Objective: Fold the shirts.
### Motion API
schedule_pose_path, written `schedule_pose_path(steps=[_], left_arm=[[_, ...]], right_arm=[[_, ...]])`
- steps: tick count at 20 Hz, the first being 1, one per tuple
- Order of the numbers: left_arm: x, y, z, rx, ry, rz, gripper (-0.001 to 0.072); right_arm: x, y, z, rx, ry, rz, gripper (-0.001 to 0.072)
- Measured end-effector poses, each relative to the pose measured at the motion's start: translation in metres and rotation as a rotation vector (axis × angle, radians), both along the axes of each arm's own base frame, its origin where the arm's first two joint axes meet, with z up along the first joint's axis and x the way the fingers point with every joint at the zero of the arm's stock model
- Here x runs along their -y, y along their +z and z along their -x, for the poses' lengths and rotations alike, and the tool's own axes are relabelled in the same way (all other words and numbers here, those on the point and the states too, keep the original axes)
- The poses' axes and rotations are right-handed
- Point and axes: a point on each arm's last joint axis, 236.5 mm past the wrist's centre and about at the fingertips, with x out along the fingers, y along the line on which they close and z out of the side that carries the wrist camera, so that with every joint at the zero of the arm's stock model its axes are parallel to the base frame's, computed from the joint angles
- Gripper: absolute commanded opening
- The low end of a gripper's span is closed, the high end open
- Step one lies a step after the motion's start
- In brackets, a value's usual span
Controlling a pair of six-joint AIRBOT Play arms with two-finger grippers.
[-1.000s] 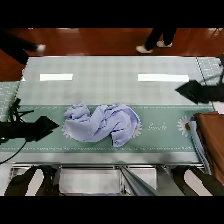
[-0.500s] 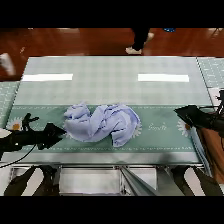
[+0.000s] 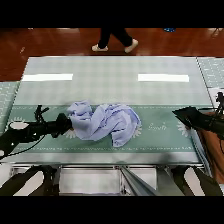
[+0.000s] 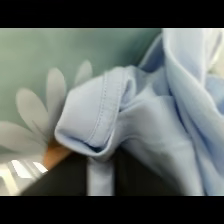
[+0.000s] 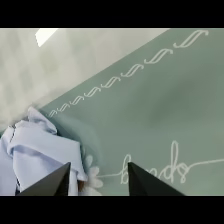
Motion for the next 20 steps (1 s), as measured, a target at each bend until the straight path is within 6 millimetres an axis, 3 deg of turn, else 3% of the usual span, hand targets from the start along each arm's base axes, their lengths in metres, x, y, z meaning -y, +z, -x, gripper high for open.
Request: schedule_pose_path(steps=[6,13,20], left_arm=[[0.002,0.016,-0.025,0.094,-0.064,-0.027,0.0019],[0.011,0.029,-0.03,0.121,-0.105,0.0,0.0019],[0.014,0.031,-0.028,0.119,-0.117,0.014,0.0019]], right_arm=[[-0.047,-0.014,0.025,-0.087,0.2,0.033,0.0408],[-0.117,-0.043,0.055,-0.223,0.43,0.031,0.0408],[-0.178,-0.082,0.057,-0.304,0.475,-0.034,0.0407]])
